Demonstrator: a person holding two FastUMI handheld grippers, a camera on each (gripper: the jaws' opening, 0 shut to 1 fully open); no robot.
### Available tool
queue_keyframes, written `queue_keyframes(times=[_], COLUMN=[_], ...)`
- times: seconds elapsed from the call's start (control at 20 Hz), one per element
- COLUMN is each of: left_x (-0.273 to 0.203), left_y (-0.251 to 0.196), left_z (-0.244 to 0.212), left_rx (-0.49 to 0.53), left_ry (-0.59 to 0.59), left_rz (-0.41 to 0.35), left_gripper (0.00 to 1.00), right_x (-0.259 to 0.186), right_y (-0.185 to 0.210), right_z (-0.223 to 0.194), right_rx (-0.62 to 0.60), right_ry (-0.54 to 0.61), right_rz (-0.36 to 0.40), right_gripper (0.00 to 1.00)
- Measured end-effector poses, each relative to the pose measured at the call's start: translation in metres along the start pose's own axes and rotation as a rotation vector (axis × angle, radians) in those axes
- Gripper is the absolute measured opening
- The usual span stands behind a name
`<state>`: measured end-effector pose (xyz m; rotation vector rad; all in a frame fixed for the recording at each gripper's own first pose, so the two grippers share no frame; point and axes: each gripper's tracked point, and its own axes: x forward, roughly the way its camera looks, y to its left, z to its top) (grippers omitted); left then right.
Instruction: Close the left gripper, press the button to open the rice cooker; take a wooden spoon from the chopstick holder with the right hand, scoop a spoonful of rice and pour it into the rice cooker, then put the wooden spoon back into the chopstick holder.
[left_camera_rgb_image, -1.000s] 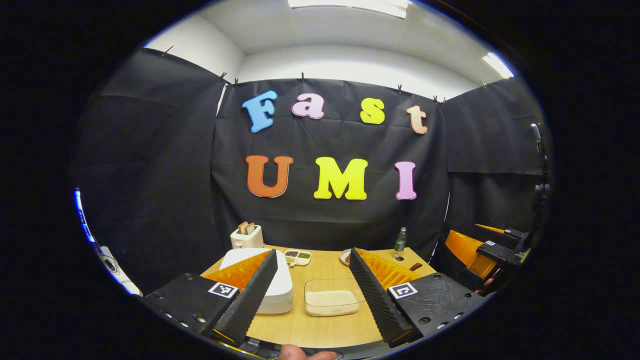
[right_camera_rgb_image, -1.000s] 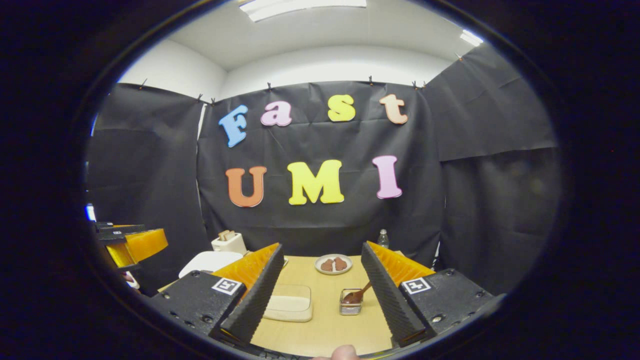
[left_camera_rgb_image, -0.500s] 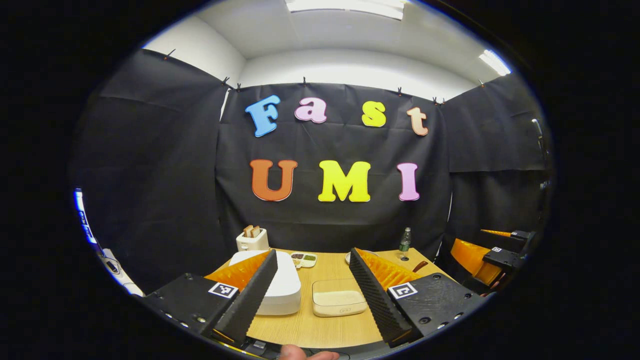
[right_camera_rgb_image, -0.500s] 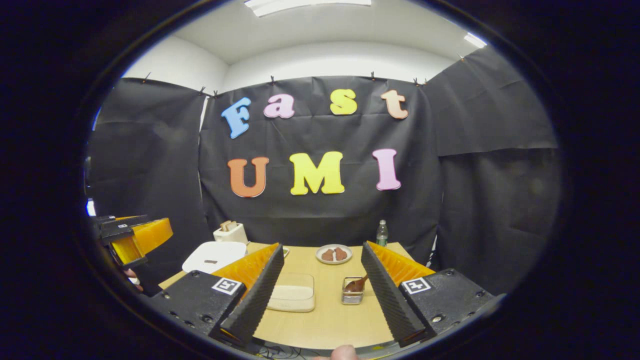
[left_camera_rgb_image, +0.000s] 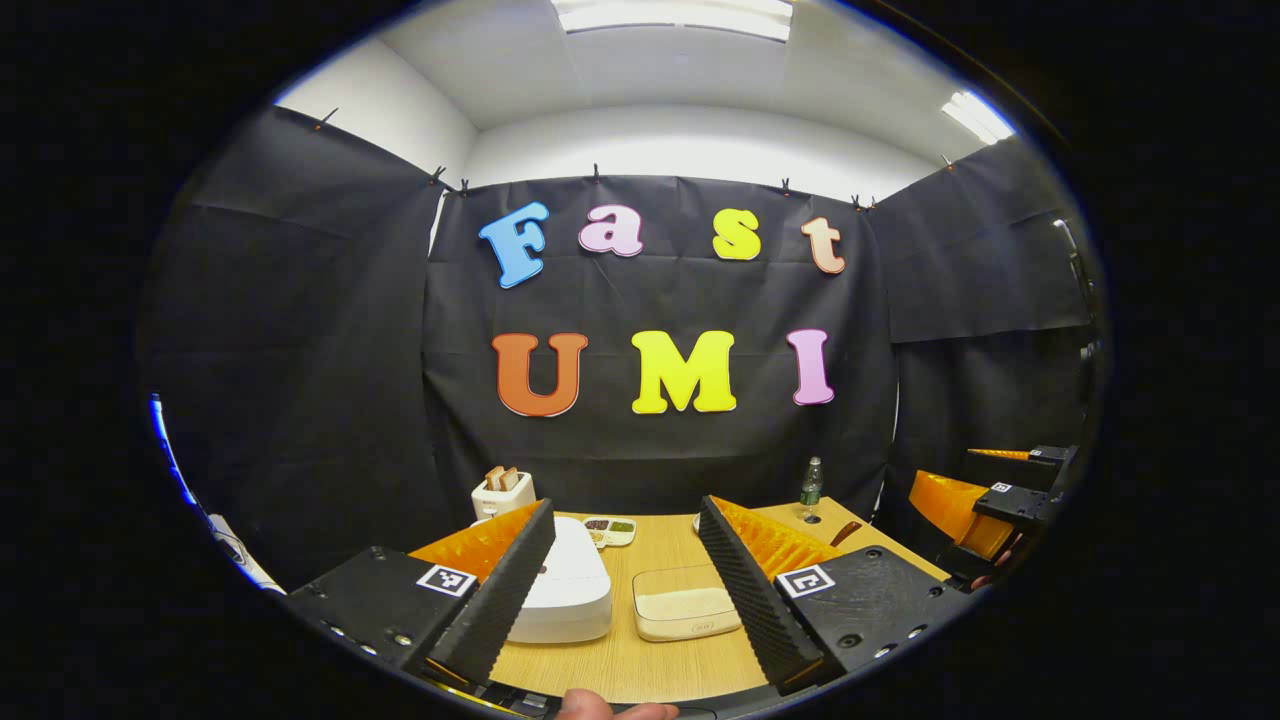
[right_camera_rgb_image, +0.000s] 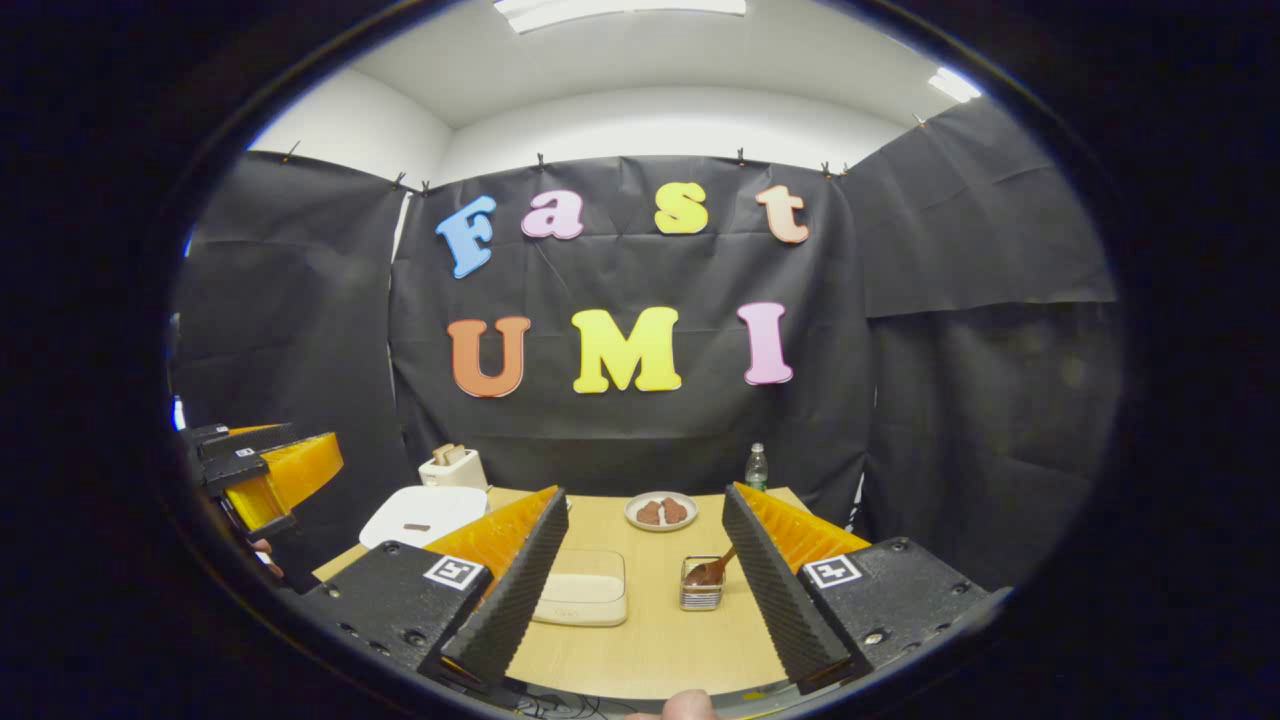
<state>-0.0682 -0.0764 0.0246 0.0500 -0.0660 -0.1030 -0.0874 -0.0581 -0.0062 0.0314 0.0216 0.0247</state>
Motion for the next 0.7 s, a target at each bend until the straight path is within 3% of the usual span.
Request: queue_keyframes(times=[0.7], left_x=[0.0005], left_y=[0.0062], left_z=[0.0], left_rx=[0.022], left_ry=[-0.007], left_rz=[0.011], left_gripper=[0.94], right_x=[0.0045], right_y=[0.007], right_z=[0.0034], right_rx=[-0.003], right_ry=[0.003], right_rz=[-0.004], right_gripper=[1.0])
